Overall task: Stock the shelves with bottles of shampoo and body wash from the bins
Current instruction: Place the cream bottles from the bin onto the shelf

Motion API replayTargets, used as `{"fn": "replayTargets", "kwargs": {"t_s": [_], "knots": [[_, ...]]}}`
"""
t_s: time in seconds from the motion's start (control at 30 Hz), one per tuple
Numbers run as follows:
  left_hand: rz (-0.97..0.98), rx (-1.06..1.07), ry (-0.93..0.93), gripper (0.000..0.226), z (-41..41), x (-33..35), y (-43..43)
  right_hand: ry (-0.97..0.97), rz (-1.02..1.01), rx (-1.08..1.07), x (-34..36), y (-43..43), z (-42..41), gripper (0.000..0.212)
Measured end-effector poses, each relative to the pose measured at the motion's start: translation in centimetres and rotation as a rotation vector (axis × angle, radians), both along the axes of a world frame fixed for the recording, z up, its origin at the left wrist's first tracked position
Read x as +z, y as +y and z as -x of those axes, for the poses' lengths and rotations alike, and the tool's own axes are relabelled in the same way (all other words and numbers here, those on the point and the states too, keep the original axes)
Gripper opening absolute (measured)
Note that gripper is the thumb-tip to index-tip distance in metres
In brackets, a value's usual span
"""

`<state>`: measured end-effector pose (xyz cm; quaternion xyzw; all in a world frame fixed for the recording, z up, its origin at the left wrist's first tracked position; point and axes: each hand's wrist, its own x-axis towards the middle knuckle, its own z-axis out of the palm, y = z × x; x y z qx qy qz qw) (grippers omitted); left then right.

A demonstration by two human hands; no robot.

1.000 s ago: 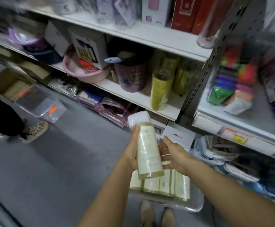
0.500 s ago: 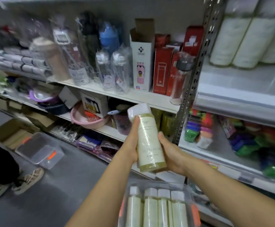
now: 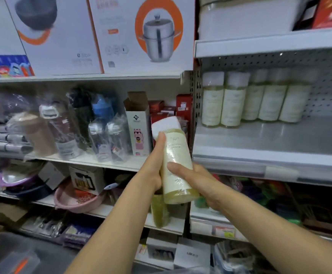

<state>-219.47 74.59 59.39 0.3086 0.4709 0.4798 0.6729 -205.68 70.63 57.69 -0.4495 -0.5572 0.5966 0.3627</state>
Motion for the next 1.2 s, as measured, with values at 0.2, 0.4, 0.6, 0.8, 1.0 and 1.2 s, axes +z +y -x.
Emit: {"fn": "replayTargets", "kwargs": {"t_s": [0.2,0.4,0.6,0.8,1.0,1.2], "knots": [[-0.178,-0.111,0.193,0.054,-5.2,4.6,1.3,0.098,-0.025,-0.206,3.5,1.8,-5.5,0.076],[-0.39,-0.289,0.359,0.047,-12.3,5.7,2.2,0.055,-0.174,-0.355,5.3,3.9,-12.9,0.084],[-0.488,-0.316,0.265,0.041,-18.0,4.8,5.3,-0.053,-0.222,-0.366,5.2,6.6,-20.0,0.089],[-0.556,-0.337,0.261,0.043,-22.5,3.8,8.1,-0.065,-0.304,-0.35,4.3,9.5,-25.2,0.075],[-0.54,-0.231,0.353,0.047,-25.8,3.6,10.2,-0.132,-0.328,-0.344,2.7,14.2,-27.9,0.076],[-0.424,-0.116,0.429,0.034,-28.2,3.2,12.5,-0.178,-0.347,-0.396,2.8,18.6,-29.1,0.081]]}}
